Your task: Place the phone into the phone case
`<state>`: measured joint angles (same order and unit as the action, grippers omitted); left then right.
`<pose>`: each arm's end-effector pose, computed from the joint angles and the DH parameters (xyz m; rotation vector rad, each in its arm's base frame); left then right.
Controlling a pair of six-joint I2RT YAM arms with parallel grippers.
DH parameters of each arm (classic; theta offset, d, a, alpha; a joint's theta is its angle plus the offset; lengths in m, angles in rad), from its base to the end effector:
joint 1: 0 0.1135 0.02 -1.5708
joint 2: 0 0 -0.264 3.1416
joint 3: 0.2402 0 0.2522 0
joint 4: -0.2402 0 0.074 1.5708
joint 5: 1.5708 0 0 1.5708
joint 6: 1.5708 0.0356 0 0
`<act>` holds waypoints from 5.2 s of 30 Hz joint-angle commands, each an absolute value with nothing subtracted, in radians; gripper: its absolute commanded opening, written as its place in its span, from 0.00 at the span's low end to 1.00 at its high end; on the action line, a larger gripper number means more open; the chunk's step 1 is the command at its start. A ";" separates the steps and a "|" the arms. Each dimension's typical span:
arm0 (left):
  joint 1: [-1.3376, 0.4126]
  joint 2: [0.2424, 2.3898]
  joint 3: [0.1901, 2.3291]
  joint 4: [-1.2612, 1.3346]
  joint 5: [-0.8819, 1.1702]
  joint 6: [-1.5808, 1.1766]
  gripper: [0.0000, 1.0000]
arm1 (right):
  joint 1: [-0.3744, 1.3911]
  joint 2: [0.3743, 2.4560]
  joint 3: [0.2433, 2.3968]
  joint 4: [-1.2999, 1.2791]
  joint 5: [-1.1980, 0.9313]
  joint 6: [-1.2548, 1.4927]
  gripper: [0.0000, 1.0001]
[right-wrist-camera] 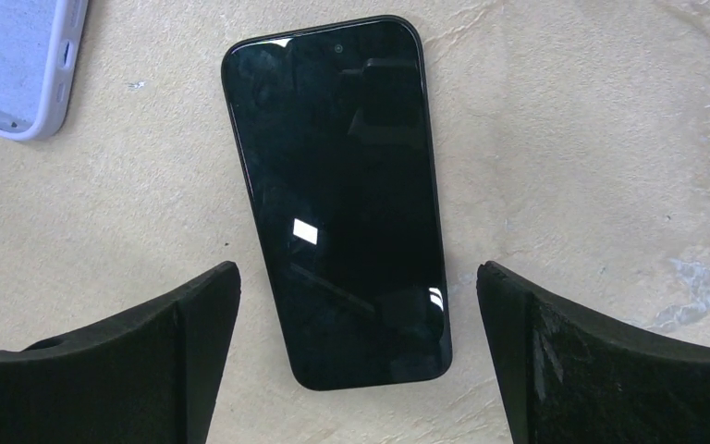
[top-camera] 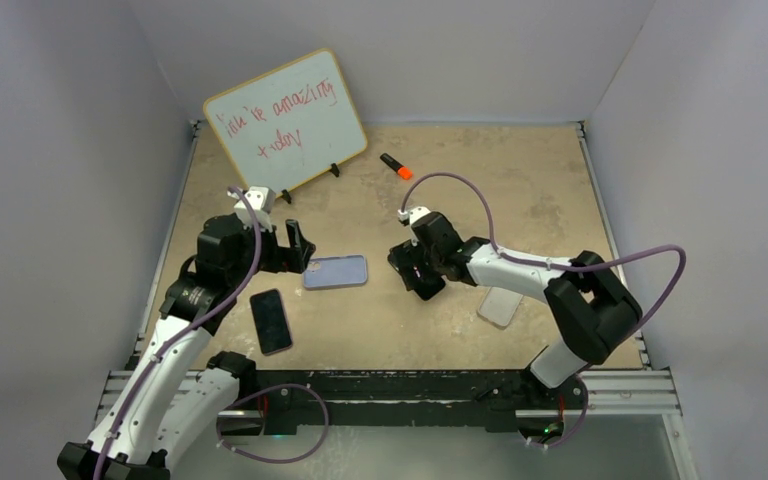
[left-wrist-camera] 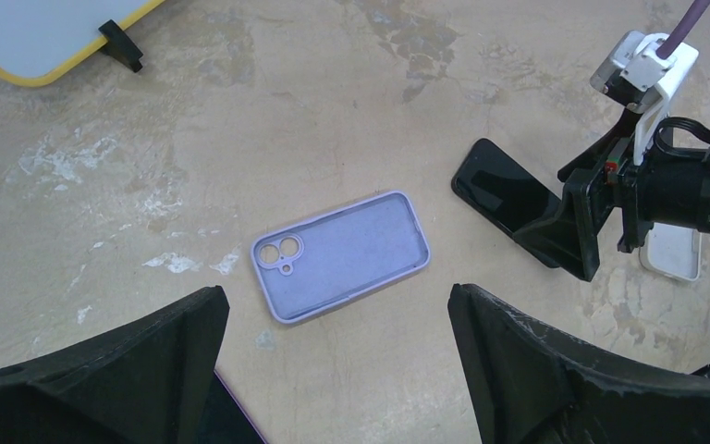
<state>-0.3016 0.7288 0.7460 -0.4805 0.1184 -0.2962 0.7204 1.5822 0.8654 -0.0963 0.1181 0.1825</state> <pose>0.1561 -0.0530 0.3047 0.0813 2.0650 -0.4930 0.2450 0.2094 0.1823 -0.5821 2.3242 0.2886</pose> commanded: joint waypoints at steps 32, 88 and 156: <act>-0.301 0.915 0.682 -0.447 0.071 -0.787 0.84 | 0.762 1.624 0.880 -0.168 0.278 0.436 0.62; -0.474 1.450 0.710 -0.425 -0.184 -1.386 0.28 | 0.760 1.443 0.742 -0.112 0.261 0.484 0.52; -0.534 0.730 0.886 -0.529 -0.454 -0.393 0.92 | 0.866 1.505 0.894 0.138 -0.115 0.720 0.40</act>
<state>-0.5316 0.7727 0.8711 -0.5014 -0.3511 -0.4068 0.8448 1.4738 0.8047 0.0738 -0.1009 0.6884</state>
